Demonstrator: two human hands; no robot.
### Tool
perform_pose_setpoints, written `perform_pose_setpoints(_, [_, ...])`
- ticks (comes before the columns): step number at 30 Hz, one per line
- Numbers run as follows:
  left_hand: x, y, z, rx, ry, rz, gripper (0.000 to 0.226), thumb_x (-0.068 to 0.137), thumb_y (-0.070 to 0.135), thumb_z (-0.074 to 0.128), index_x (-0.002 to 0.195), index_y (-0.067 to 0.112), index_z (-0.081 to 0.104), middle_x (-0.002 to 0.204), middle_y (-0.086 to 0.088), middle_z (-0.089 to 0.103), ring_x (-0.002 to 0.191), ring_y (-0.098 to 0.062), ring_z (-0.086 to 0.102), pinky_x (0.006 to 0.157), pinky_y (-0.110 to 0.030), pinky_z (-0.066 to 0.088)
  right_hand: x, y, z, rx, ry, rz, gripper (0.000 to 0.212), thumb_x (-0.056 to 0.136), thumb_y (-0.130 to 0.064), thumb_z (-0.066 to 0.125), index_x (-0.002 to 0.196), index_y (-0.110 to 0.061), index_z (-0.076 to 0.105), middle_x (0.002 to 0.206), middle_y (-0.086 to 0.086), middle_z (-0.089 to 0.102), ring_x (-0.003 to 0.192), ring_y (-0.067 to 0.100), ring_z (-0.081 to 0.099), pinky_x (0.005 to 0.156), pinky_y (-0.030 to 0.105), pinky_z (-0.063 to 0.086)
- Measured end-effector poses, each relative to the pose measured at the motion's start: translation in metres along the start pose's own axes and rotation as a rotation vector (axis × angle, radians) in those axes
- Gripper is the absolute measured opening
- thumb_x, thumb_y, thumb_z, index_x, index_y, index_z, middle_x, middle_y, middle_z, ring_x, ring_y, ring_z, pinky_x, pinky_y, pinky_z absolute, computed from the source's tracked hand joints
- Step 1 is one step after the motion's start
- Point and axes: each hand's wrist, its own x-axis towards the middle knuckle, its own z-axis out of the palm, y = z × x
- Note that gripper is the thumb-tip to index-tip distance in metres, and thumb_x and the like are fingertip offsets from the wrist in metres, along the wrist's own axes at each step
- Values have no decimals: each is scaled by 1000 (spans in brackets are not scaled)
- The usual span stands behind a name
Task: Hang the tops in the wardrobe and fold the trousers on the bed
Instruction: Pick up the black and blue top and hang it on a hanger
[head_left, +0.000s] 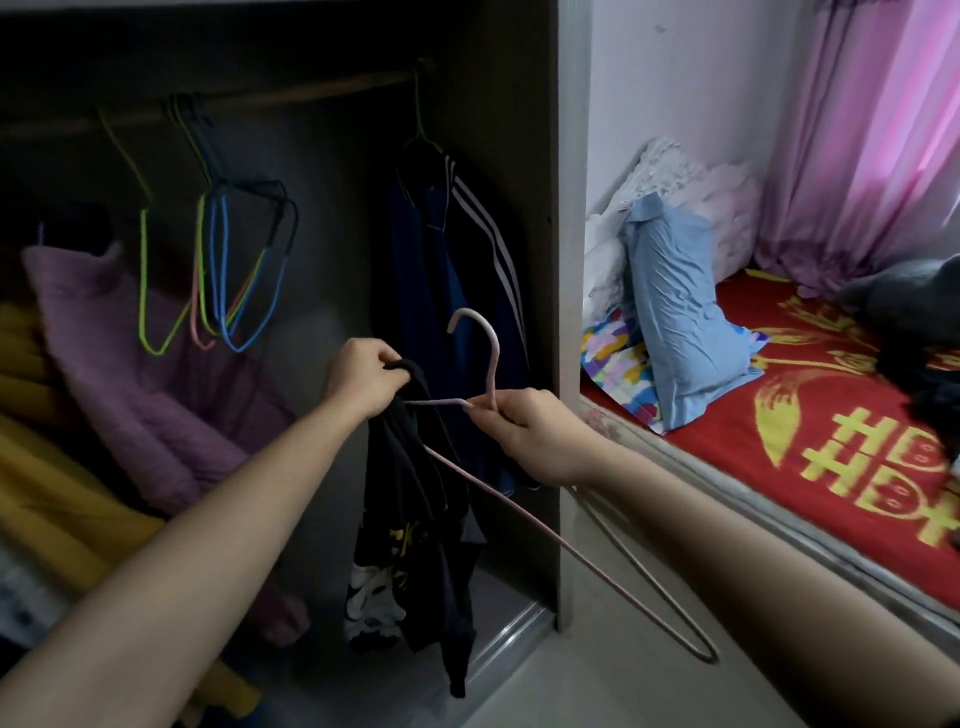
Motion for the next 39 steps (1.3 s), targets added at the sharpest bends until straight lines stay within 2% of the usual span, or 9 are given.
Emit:
perform_pose_setpoints(7, [-10,46,-49,-536,-97,135,21,75,8,74,73,29,75,75,6,72,71,-6,66,65,-19,52,38,25,33,227,175,112,36,104,-40,47,94,-18,73,61,-8,56,55,4,50,56,28,40])
perform_pose_setpoints(9, [-10,46,-64,-359,-38,312,20,77,12,74,76,32,74,80,8,70,77,-5,66,69,-17,50,43,14,29,257,281,0,37,104,-41,46,84,-22,71,60,-9,55,56,5,50,55,28,40])
perform_pose_setpoints(13, [-5,36,-78,158,145,603,18,85,34,68,94,18,69,104,0,63,105,-23,54,94,-37,38,53,-15,9,281,420,-214,41,103,-46,44,80,-24,69,53,-15,51,48,2,45,47,18,32])
perform_pose_setpoints(16, [2,37,-83,199,166,648,30,88,47,45,78,21,58,78,6,58,85,-25,57,86,-38,33,57,-24,1,280,468,-239,43,102,-49,45,77,-24,69,48,-13,48,43,3,41,45,17,30])
perform_pose_setpoints(19, [12,37,-85,229,241,633,31,87,51,37,65,30,40,64,10,49,72,-25,52,72,-34,23,57,-29,-6,197,560,-232,40,100,-45,52,77,-18,68,56,-13,54,51,4,49,51,24,36])
perform_pose_setpoints(25, [26,25,-85,115,269,384,51,83,61,30,61,17,45,59,2,51,73,-24,48,78,-35,22,22,-22,-2,-339,832,-319,33,97,-46,57,114,-19,62,99,-3,51,75,11,55,54,26,42])
perform_pose_setpoints(28, [33,27,-91,62,303,278,56,85,58,32,76,11,61,70,-3,61,77,-23,50,83,-33,22,7,-13,19,-461,650,-501,28,97,-41,56,111,-19,65,100,-1,57,73,19,63,50,37,49])
perform_pose_setpoints(33, [30,48,-92,-20,308,271,45,86,54,35,65,19,54,61,5,53,69,-18,47,87,-35,23,4,20,38,-564,60,-76,63,100,-47,46,155,-23,26,143,2,47,104,33,63,81,46,52])
perform_pose_setpoints(39, [25,51,-108,-36,331,274,50,86,51,37,69,8,58,60,1,53,72,-24,49,90,-38,27,-6,34,22,-626,33,-274,34,101,-52,39,101,-22,55,94,-6,45,73,20,58,63,42,48])
